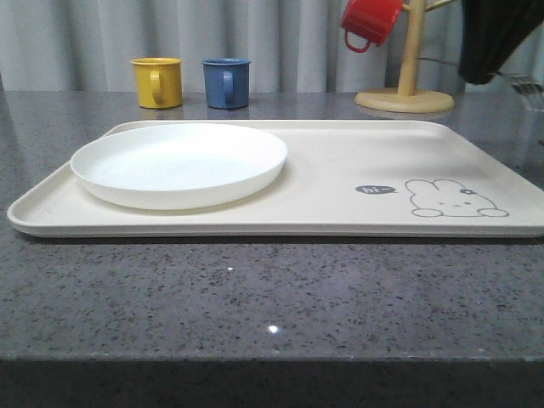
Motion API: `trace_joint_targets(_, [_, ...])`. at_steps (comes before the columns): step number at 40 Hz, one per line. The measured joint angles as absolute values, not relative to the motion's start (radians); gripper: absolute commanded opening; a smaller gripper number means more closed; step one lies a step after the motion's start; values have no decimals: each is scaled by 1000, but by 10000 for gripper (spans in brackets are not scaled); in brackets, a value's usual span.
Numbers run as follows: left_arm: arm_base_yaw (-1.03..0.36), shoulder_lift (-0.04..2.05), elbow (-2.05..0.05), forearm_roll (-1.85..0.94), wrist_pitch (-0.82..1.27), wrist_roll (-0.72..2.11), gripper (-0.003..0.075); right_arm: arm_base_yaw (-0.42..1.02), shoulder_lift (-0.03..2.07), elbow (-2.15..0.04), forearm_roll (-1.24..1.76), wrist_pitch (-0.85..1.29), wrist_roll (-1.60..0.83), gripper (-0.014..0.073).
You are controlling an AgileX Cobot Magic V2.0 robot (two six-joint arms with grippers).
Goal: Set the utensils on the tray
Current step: 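Grasp the steel fork with the right gripper and carry it over the tray, then lower the fork onto the tray beside the plate and release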
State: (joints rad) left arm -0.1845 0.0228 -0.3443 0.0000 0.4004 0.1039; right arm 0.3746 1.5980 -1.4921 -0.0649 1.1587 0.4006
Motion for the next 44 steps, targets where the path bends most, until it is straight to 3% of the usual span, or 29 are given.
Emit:
trace_joint_targets(10, [-184,23,-344,0,400,104,-18,484,1670,-1494,-68,1072,571,-58])
trace_joint_targets(34, [-184,23,-344,0,400,104,-18,502,1823,-1496,12,936,593,-55])
trace_joint_targets(44, [-184,23,-344,0,400,104,-18,502,1823,-1496,24,927,595,81])
